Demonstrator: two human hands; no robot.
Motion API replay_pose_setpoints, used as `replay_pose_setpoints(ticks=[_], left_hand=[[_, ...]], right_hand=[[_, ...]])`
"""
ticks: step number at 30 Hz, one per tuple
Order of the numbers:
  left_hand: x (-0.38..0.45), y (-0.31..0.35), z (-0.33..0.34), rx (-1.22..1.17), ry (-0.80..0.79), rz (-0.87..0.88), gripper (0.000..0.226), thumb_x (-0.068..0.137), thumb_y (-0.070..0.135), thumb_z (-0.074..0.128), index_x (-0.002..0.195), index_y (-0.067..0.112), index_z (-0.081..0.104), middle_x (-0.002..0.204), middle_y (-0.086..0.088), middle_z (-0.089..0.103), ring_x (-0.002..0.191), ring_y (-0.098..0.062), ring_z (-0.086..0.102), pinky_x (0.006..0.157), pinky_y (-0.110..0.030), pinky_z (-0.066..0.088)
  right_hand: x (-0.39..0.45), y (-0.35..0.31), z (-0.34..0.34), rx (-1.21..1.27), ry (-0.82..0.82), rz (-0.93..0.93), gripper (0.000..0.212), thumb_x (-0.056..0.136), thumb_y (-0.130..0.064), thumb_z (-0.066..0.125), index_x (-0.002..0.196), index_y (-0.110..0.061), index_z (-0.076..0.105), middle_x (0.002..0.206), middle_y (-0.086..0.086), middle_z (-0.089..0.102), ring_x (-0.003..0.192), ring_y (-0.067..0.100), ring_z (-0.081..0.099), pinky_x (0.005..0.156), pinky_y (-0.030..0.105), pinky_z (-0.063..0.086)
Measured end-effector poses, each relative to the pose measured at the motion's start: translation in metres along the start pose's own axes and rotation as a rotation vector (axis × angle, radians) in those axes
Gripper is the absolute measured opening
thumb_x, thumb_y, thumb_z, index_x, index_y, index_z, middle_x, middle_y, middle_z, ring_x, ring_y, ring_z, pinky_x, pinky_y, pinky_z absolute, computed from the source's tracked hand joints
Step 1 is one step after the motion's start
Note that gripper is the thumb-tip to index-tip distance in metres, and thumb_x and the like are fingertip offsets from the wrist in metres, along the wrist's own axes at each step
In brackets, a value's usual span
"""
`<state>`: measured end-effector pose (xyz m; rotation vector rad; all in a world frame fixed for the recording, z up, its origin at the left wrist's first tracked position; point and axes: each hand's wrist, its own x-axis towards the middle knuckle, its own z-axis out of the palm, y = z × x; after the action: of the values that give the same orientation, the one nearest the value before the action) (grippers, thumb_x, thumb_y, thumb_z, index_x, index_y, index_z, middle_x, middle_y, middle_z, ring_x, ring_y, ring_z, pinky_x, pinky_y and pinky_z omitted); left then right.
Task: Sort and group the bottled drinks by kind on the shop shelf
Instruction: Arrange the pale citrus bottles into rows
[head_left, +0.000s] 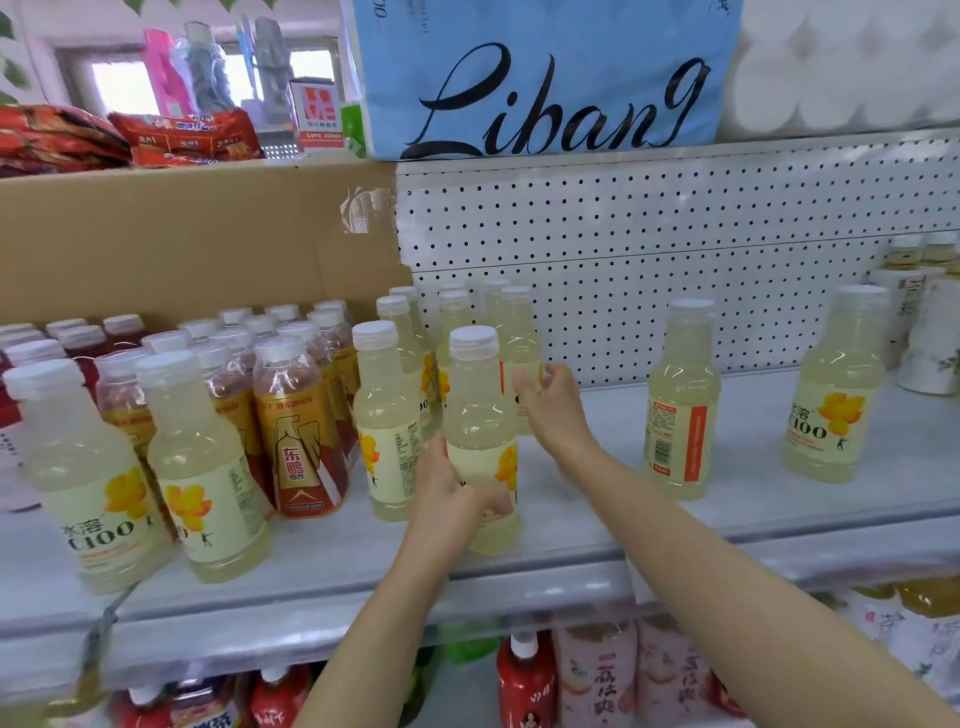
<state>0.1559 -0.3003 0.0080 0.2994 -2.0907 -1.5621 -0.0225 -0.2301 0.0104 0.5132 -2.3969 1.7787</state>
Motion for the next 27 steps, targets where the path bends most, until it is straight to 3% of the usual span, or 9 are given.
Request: replay_pose_setpoints(ticks=[3, 4, 6, 8, 10, 14, 17, 20, 27], left_hand=[[-0.002, -0.001, 0.000, 0.062, -0.021, 0.034, 0.050, 0.054, 0.010, 0.074, 0.093, 0.036, 0.055, 0.097, 0.005, 0.064, 0.090, -0.008, 0.062, 0.070, -0.025, 0.053], [-0.006, -0.001, 0.001, 0.091, -0.018, 0.058, 0.049, 0.063, 0.005, 0.075, 0.096, 0.035, 0.054, 0.100, 0.008, 0.063, 0.092, -0.007, 0.060, 0.070, -0.021, 0.050], [-0.013, -0.006, 0.003, 0.257, 0.163, 0.160, 0.054, 0.078, 0.005, 0.073, 0.120, 0.031, 0.052, 0.120, 0.012, 0.057, 0.113, -0.006, 0.053, 0.089, -0.020, 0.046], [-0.016, -0.013, -0.003, 0.307, 0.465, 0.268, 0.070, 0.080, 0.002, 0.070, 0.141, 0.020, 0.042, 0.135, 0.008, 0.046, 0.127, -0.009, 0.042, 0.106, -0.026, 0.038], [-0.010, -0.013, -0.014, 0.246, 0.644, 0.256, 0.077, 0.080, 0.002, 0.073, 0.146, 0.012, 0.035, 0.140, -0.001, 0.039, 0.130, -0.016, 0.036, 0.109, -0.030, 0.034], [0.025, -0.021, -0.022, 0.322, 0.504, 0.065, 0.102, 0.076, 0.025, 0.086, 0.152, 0.005, 0.021, 0.147, -0.014, 0.034, 0.135, -0.027, 0.032, 0.111, -0.036, 0.031], [0.053, -0.032, -0.029, 0.274, 0.383, -0.050, 0.087, 0.077, 0.023, 0.085, 0.141, 0.008, 0.028, 0.135, -0.013, 0.051, 0.126, -0.032, 0.050, 0.101, -0.045, 0.047], [0.067, -0.035, -0.035, 0.277, 0.349, -0.109, 0.078, 0.077, 0.027, 0.084, 0.131, 0.008, 0.031, 0.128, -0.011, 0.056, 0.117, -0.031, 0.057, 0.092, -0.043, 0.051], [0.080, -0.041, -0.022, 0.385, 0.281, -0.139, 0.086, 0.086, 0.022, 0.076, 0.148, 0.003, 0.019, 0.148, -0.019, 0.026, 0.135, -0.038, 0.035, 0.111, -0.042, 0.032]], right_hand=[[-0.066, -0.016, -0.026, 0.515, -0.354, -0.063, 0.039, 0.101, -0.048, 0.048, 0.132, -0.025, 0.052, 0.130, -0.001, 0.061, 0.115, 0.014, 0.060, 0.093, 0.033, 0.049], [-0.082, -0.015, -0.033, 0.555, -0.486, -0.097, 0.038, 0.098, -0.042, 0.053, 0.133, -0.026, 0.053, 0.129, -0.001, 0.063, 0.114, 0.014, 0.062, 0.090, 0.031, 0.050], [-0.099, -0.010, -0.034, 0.452, -0.608, -0.163, 0.055, 0.090, -0.023, 0.067, 0.141, -0.024, 0.047, 0.131, -0.001, 0.063, 0.118, 0.016, 0.061, 0.094, 0.030, 0.052], [-0.103, -0.007, -0.027, 0.283, -0.554, -0.190, 0.068, 0.084, -0.013, 0.078, 0.141, -0.026, 0.044, 0.127, -0.007, 0.065, 0.116, 0.011, 0.062, 0.098, 0.030, 0.051], [-0.102, -0.008, -0.017, 0.163, -0.436, -0.197, 0.066, 0.081, -0.017, 0.081, 0.136, -0.028, 0.044, 0.119, -0.012, 0.066, 0.106, 0.002, 0.064, 0.096, 0.025, 0.052], [-0.086, -0.010, 0.000, -0.018, -0.271, -0.274, 0.065, 0.084, -0.023, 0.077, 0.133, -0.023, 0.034, 0.121, -0.008, 0.055, 0.107, 0.008, 0.057, 0.091, 0.022, 0.048], [-0.068, -0.002, 0.009, -0.103, -0.239, -0.288, 0.075, 0.082, -0.030, 0.077, 0.138, -0.016, 0.030, 0.132, 0.002, 0.047, 0.119, 0.016, 0.052, 0.103, 0.038, 0.045], [-0.054, 0.001, 0.014, -0.119, -0.246, -0.265, 0.078, 0.081, -0.033, 0.077, 0.139, -0.015, 0.028, 0.135, 0.004, 0.046, 0.122, 0.019, 0.050, 0.105, 0.040, 0.044], [-0.039, -0.004, 0.028, -0.111, -0.192, -0.209, 0.076, 0.076, -0.025, 0.081, 0.134, -0.011, 0.033, 0.127, 0.007, 0.052, 0.116, 0.022, 0.054, 0.100, 0.037, 0.046]])
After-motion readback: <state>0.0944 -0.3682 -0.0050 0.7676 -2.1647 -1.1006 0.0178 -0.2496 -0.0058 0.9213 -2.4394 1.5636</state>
